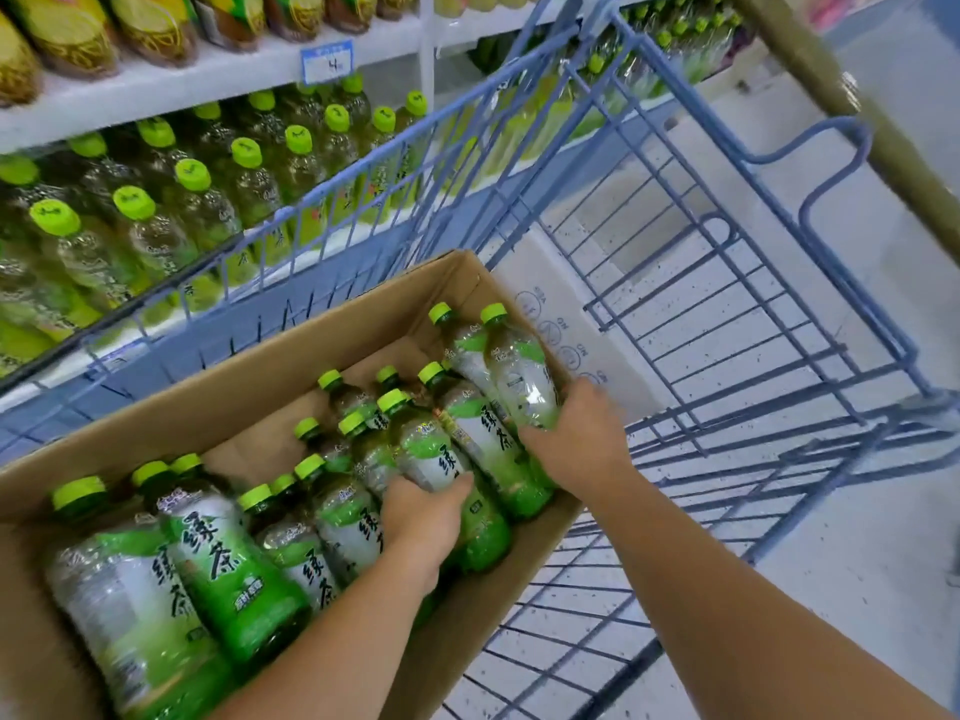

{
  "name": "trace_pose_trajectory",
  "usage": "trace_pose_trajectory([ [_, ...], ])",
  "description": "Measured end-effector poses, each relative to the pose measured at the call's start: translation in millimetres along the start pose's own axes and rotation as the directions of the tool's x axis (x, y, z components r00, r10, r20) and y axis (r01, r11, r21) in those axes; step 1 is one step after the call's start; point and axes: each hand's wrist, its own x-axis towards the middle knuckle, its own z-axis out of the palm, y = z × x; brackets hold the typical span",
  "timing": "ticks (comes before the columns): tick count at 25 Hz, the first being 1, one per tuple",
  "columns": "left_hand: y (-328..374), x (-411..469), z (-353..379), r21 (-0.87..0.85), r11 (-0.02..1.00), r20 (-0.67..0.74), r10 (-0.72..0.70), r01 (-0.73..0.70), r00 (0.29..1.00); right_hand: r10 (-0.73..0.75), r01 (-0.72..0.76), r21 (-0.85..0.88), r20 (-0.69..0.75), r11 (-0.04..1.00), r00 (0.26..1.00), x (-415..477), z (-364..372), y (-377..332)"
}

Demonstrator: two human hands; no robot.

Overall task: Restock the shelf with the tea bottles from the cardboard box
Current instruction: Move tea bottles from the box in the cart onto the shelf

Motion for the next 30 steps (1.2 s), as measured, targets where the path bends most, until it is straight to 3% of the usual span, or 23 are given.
trace_pose_trajectory([
  [5, -5.3, -0.9, -35.1, 0.109, 0.986, 0.075, 0.114, -0.122, 0.991, -0.029, 0.029, -0.022, 0.021, 0.999, 0.999, -15.6, 27.0, -18.6],
  [9, 8.4, 2.3, -59.0, 0.149, 0.972, 0.076, 0.173, -0.183, 0.982, 0.010, -0.025, 0.237, 0.066, 0.971, 0.998, -17.4, 38.2, -27.2],
  [13, 30.0, 2.7, -68.5, 0.129, 0.974, 0.117, 0.170, -0.185, 0.978, 0.037, -0.092, 0.384, 0.151, 0.919, 0.988, -14.2, 34.6, -29.5],
  [17, 52.3, -9.7, -83.4, 0.197, 0.942, 0.195, 0.234, -0.272, 0.952, 0.075, -0.172, 0.586, 0.186, 0.792, 0.980, -26.7, 27.4, -29.2],
  [20, 63.7, -26.7, -104.9, 0.215, 0.912, 0.238, 0.299, -0.350, 0.924, 0.119, -0.247, 0.755, 0.220, 0.608, 0.968, -58.3, 23.7, -33.1],
  [22, 69.4, -43.2, -125.8, 0.225, 0.895, 0.258, 0.326, -0.385, 0.909, 0.099, -0.225, 0.815, 0.204, 0.534, 0.974, -85.6, 18.7, -40.5],
  [27, 67.3, -80.1, -184.0, 0.220, 0.847, 0.218, 0.440, -0.484, 0.871, -0.044, -0.077, 0.820, 0.124, 0.567, 0.991, -143.2, 14.8, -65.6],
  [30, 60.0, -108.4, -216.6, 0.169, 0.831, 0.142, 0.511, -0.529, 0.848, -0.172, -0.013, 0.863, 0.116, 0.506, 0.978, -165.0, 15.5, -93.7],
])
